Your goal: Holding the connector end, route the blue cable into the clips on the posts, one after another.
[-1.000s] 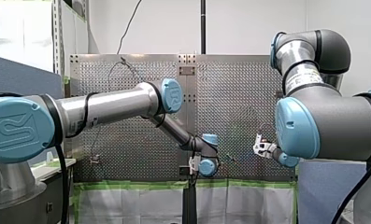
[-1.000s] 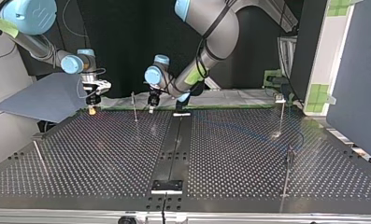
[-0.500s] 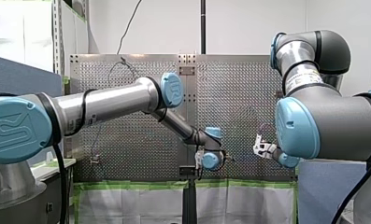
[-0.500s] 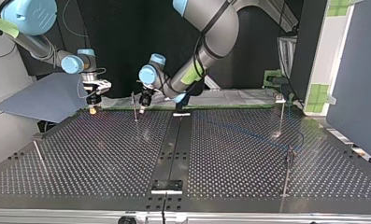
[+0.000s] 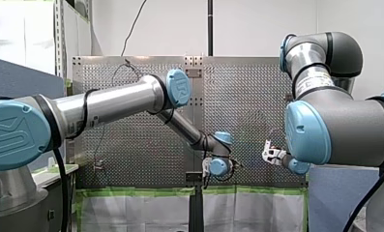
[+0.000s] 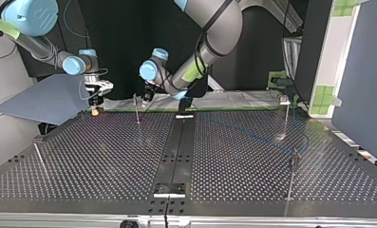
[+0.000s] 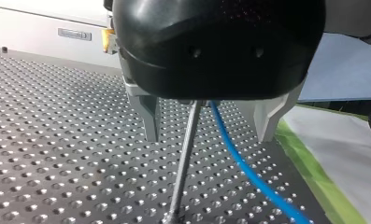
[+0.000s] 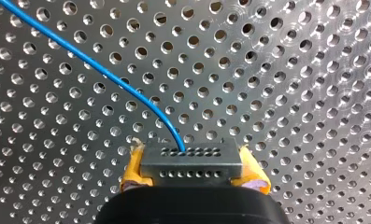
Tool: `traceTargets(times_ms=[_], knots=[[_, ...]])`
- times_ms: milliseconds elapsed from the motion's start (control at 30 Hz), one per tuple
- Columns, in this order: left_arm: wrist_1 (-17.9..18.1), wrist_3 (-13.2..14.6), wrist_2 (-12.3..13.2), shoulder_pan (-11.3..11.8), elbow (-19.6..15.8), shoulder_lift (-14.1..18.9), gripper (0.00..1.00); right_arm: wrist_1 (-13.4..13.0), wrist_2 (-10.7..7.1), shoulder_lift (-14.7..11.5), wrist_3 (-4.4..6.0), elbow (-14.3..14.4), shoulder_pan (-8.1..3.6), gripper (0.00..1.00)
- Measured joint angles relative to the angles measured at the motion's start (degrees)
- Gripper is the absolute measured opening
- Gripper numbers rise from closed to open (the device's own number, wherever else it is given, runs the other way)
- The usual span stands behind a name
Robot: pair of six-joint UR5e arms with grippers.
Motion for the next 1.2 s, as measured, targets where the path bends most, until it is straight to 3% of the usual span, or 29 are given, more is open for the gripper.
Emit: traceTargets(times_ms=[267, 700, 1200], knots=[[3.59, 0.00, 0.96, 0.20, -4.18, 3.88, 1.00, 0.01, 0.00, 0.06, 0.01, -0.03, 0.02, 0.00], [2.95, 0.61, 0.86, -0.41, -10.29, 4.65, 1.00, 0.02, -0.26, 0.07, 0.01, 0.00, -0.12, 0.00], [3.26, 1.40, 2.25, -1.47, -11.14, 4.69, 1.00, 0.02, -0.26, 0.07, 0.03, -0.02, -0.12, 0.00]])
